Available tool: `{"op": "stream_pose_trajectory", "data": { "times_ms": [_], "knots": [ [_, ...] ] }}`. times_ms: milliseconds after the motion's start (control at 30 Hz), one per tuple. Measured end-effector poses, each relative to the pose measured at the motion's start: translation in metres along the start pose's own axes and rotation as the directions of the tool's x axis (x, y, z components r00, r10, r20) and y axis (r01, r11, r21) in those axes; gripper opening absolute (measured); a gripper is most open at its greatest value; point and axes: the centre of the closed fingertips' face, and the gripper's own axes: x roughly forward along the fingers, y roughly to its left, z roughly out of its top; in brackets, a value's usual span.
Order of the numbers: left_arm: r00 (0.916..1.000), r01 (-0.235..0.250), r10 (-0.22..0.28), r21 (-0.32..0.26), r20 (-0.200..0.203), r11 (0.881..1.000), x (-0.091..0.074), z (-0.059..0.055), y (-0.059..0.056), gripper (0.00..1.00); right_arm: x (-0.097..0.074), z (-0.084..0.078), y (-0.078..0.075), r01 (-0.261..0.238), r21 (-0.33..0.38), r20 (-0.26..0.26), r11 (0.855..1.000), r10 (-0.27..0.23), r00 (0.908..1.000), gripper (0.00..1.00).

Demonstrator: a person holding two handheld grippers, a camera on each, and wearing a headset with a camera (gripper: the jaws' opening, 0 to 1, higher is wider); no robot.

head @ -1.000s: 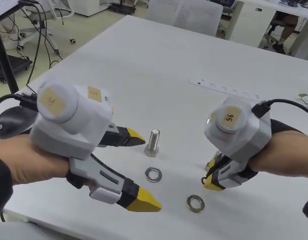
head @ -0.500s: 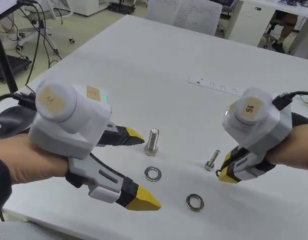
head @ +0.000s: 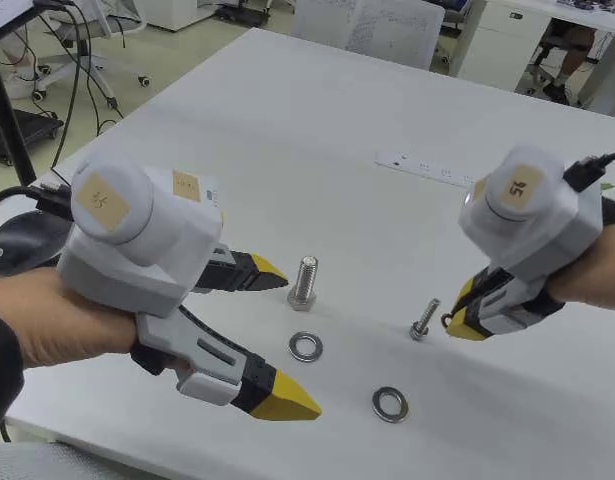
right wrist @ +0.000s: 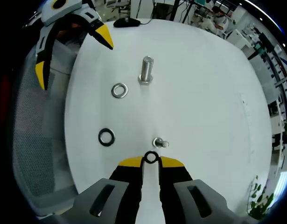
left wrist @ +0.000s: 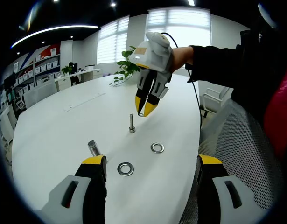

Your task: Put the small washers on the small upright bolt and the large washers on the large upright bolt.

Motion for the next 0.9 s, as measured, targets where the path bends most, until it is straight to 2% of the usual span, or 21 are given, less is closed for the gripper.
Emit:
{"op": "stream_pose_trajectory", "data": {
  "times_ms": [333,900],
  "knots": [
    [1.0000,-0.001,0.001,-0.002,-0.004,1.000,0.000,-0.001,-0.001,0.79,-0.002,0.007,-0.011,0.024,-0.017,0.005,1.000,-0.024,0.9997,0.14],
    [1.0000,-0.002,0.002,-0.007,-0.008,1.000,-0.001,-0.002,0.000,0.79,0.003,0.012,-0.018,0.020,-0.035,-0.004,0.999,-0.021,0.9998,0.14]
  ]
}}
